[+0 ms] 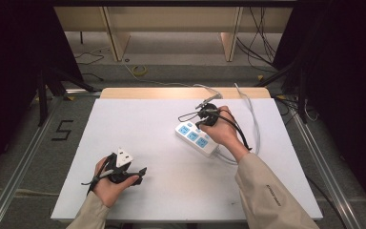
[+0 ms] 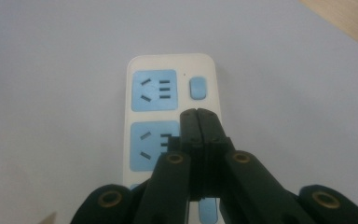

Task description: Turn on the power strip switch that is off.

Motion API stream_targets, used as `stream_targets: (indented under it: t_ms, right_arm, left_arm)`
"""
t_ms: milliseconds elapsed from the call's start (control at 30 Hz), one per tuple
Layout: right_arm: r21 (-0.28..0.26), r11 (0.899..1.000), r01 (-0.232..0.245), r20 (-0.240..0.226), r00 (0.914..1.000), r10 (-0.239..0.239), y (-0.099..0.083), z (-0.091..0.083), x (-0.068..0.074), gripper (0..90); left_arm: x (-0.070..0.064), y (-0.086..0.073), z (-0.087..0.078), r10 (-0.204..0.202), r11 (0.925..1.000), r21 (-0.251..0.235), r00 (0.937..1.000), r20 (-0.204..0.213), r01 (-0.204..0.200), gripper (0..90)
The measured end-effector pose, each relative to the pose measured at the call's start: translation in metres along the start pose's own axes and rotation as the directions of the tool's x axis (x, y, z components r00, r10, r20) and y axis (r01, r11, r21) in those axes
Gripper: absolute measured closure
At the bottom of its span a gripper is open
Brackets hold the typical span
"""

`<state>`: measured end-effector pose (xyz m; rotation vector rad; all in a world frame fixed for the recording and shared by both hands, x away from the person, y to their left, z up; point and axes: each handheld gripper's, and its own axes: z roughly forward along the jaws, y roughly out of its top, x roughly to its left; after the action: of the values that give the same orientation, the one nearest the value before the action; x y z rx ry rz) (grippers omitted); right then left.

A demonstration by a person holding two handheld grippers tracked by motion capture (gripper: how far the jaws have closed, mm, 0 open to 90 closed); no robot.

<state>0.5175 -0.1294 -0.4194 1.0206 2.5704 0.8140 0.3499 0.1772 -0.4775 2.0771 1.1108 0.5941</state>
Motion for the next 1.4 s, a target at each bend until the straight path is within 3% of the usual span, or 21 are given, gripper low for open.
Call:
stream_targets:
  t_ms: [1400]
  right_arm:
    - [0.023,1.000,-0.013,0.005,0.9999,0.013,0.019,0.023,-0.003,90.0]
  left_arm:
    - [-0.001,0.000,0.001,-0.001,1.0000,-0.007,1.0000,0.006,0.001,24.7]
